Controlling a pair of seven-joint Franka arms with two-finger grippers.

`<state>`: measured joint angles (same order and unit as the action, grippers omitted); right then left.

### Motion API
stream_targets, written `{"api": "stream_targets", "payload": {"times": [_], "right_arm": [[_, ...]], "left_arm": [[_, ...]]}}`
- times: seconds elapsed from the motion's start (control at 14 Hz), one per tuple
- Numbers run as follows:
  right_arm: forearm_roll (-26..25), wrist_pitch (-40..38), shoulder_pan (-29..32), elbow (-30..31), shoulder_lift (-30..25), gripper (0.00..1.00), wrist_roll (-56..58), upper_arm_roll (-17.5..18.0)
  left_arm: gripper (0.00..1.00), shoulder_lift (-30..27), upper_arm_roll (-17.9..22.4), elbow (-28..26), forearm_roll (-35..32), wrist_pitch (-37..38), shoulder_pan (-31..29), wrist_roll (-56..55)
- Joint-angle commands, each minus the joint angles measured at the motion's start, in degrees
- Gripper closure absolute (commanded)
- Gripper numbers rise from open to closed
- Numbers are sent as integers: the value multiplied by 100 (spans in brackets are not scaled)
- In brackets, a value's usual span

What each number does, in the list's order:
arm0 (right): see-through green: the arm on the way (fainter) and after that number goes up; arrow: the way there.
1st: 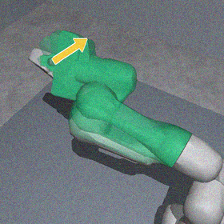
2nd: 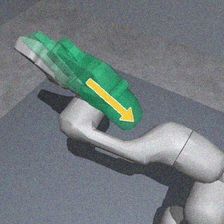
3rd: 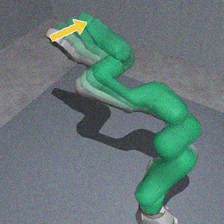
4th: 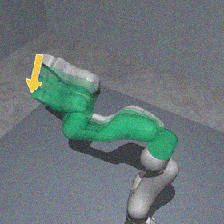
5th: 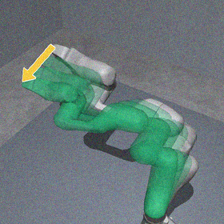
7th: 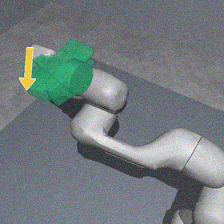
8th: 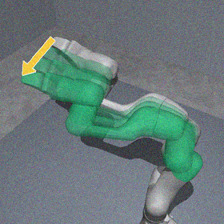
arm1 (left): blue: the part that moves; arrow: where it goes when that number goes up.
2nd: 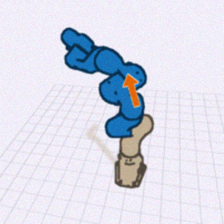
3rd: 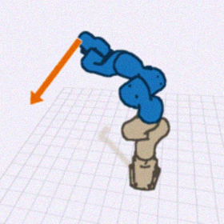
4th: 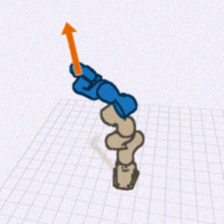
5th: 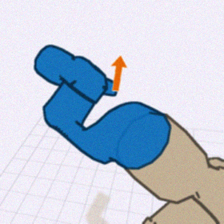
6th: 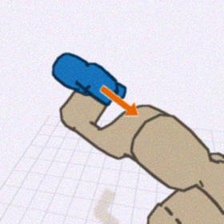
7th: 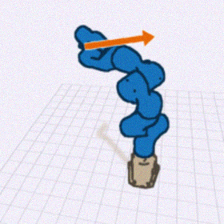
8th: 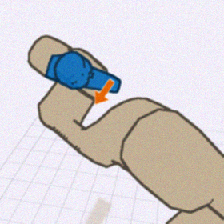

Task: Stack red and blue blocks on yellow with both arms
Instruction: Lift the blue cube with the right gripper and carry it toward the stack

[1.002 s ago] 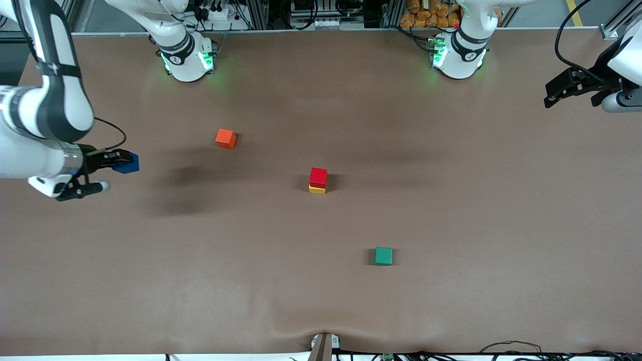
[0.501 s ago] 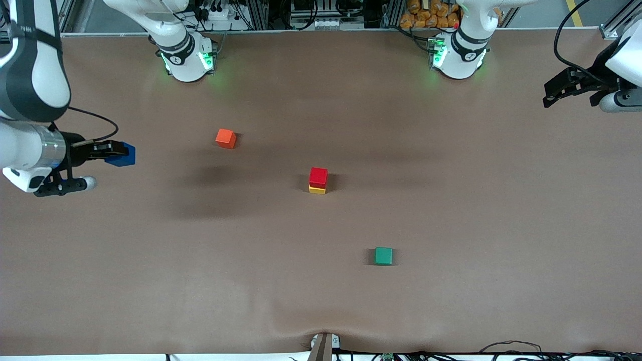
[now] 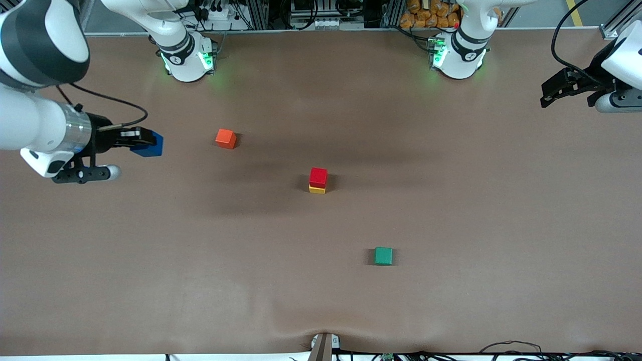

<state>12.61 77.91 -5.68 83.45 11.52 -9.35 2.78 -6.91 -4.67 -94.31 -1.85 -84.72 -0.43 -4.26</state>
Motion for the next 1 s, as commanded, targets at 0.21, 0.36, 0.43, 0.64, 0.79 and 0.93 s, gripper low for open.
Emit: {"api": "stream_targets", "payload": {"times": [0.21, 0.36, 0.43, 0.64, 0.79, 0.93], "right_arm": [[128, 284, -836, -539, 430, 100, -1428, 162], [128, 628, -1161, -715, 658, 100, -1910, 179], [128, 751, -1372, -864, 816, 100, -2174, 171], [119, 1058, -1838, -1321, 1396, 100, -2737, 171], [119, 1383, -2006, -1419, 1642, 100, -2870, 171], [119, 1612, -2121, -1428, 1801, 100, -2932, 171]], "left_arm": [[0, 40, -25, 0, -26, 0, 8, 48], [0, 41, -43, 0, -17, -27, 25, 48], [0, 41, -112, 0, -17, -27, 8, 48], [0, 50, -131, 18, -52, -35, -1, 48], [0, 50, -131, 35, -61, -35, -27, 48], [0, 41, -131, 44, -61, -35, -27, 39]]}}
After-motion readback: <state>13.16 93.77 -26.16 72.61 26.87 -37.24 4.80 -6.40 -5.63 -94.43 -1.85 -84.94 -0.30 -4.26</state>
